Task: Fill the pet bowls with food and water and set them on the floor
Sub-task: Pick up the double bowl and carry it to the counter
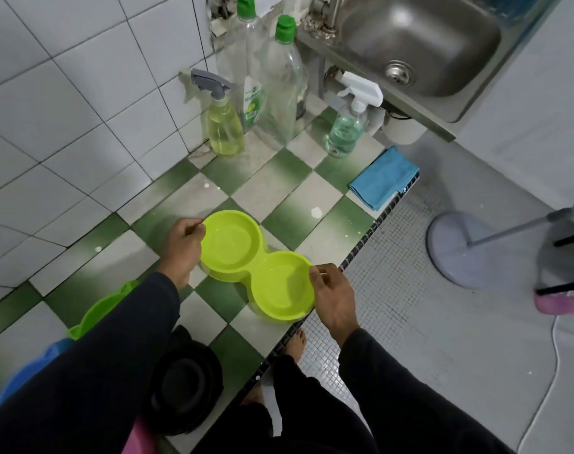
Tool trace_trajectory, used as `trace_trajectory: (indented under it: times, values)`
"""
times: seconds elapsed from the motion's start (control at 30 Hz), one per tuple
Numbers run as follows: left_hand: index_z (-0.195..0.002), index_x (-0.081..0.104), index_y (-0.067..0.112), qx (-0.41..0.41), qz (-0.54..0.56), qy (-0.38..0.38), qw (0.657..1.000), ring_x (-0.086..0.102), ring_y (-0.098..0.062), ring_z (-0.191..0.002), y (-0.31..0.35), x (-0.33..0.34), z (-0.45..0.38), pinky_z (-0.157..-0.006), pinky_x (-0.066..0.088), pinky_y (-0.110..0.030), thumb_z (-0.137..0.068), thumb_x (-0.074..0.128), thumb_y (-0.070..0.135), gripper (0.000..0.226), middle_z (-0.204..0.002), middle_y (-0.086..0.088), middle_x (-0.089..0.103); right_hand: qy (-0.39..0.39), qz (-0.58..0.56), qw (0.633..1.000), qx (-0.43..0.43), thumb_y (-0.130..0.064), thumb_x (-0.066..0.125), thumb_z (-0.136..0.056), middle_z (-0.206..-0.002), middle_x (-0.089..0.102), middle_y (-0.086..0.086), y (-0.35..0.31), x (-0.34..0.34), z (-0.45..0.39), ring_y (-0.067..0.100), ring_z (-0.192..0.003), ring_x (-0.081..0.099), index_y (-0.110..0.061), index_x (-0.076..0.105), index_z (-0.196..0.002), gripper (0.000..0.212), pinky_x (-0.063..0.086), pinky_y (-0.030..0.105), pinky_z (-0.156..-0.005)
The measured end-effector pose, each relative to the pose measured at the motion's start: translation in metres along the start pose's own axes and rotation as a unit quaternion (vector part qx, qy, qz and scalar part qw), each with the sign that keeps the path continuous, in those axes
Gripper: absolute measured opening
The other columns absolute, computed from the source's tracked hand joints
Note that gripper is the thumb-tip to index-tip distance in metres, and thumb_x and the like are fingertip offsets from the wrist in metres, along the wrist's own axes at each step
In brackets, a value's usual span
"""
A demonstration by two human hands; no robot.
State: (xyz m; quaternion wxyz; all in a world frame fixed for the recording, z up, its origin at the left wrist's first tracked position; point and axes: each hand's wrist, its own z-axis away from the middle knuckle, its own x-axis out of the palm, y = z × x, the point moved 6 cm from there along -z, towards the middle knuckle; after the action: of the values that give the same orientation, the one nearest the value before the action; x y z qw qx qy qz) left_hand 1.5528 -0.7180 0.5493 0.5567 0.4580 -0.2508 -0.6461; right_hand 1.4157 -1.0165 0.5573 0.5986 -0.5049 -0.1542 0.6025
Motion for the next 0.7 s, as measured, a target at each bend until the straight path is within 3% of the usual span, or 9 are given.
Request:
trace_trajectory:
  times: [0.1,0.2,0.27,0.43,0.53,0.7]
  values:
    - [-0.117,0.064,0.02,0.004,0.002,-0.017,1.0,0.062,-0.019,-0.109,-0.0005,0.0003,-0.0005,-0.083,0.049,-0.025,-0.106,0.052,0.011,0.019,-0.111,0.002,0.068,-0.007,0.013,1.0,-0.012,-0.034,0.056,-0.103,-0.117,0.068,0.001,0.0015,0.0009,0.0012,0.014,-0.104,0.063,-0.019,0.068,-0.123,0.028,0.046,0.013,-0.076]
    - [-0.12,0.066,0.023,0.002,0.0,-0.038,0.999,0.064,-0.02,-0.111,-0.0026,0.001,-0.0006,-0.098,0.052,-0.036,-0.106,0.05,0.005,0.028,-0.115,0.001,0.069,-0.021,0.041,0.999,-0.023,-0.037,0.052,-0.104,-0.126,0.065,0.007,0.0037,0.0046,0.0019,0.018,-0.113,0.061,-0.02,0.064,-0.134,0.036,0.051,0.032,-0.101]
    - [-0.129,0.067,0.019,0.0,-0.005,-0.052,0.999,0.063,-0.022,-0.119,-0.0047,0.0023,-0.0003,-0.105,0.05,-0.04,-0.104,0.049,0.001,0.035,-0.125,-0.003,0.068,-0.02,0.07,0.997,-0.031,-0.039,0.049,-0.105,-0.126,0.065,0.009,0.0025,0.0057,0.0024,0.021,-0.114,0.061,-0.021,0.064,-0.135,0.038,0.05,0.04,-0.104]
    - [-0.145,0.059,0.019,0.0,-0.028,-0.069,0.997,0.058,-0.017,-0.126,-0.0076,0.0031,0.0024,-0.108,0.045,-0.034,-0.105,0.049,0.003,0.044,-0.139,0.002,0.063,-0.017,0.136,0.988,-0.069,-0.03,0.046,-0.107,-0.107,0.07,0.011,-0.0053,0.0087,0.0032,0.023,-0.096,0.064,-0.015,0.071,-0.121,0.032,0.056,0.036,-0.087]
    - [-0.148,0.055,0.024,0.005,-0.031,-0.078,0.996,0.054,-0.011,-0.126,-0.0069,0.0062,0.0039,-0.105,0.04,-0.026,-0.108,0.047,0.007,0.045,-0.14,0.01,0.057,-0.008,0.176,0.981,-0.086,-0.026,0.046,-0.107,-0.097,0.067,0.01,-0.0056,0.0081,0.004,0.021,-0.087,0.061,-0.01,0.072,-0.112,0.03,0.045,0.027,-0.072]
    - [-0.152,0.049,0.026,0.01,-0.038,-0.075,0.996,0.047,-0.008,-0.13,-0.0059,0.0094,0.0045,-0.109,0.035,-0.025,-0.108,0.045,0.006,0.048,-0.15,0.008,0.05,-0.019,0.193,0.977,-0.084,-0.027,0.045,-0.107,-0.097,0.067,0.011,-0.0042,0.0088,0.0033,0.022,-0.086,0.06,-0.011,0.07,-0.115,0.031,0.042,0.026,-0.071]
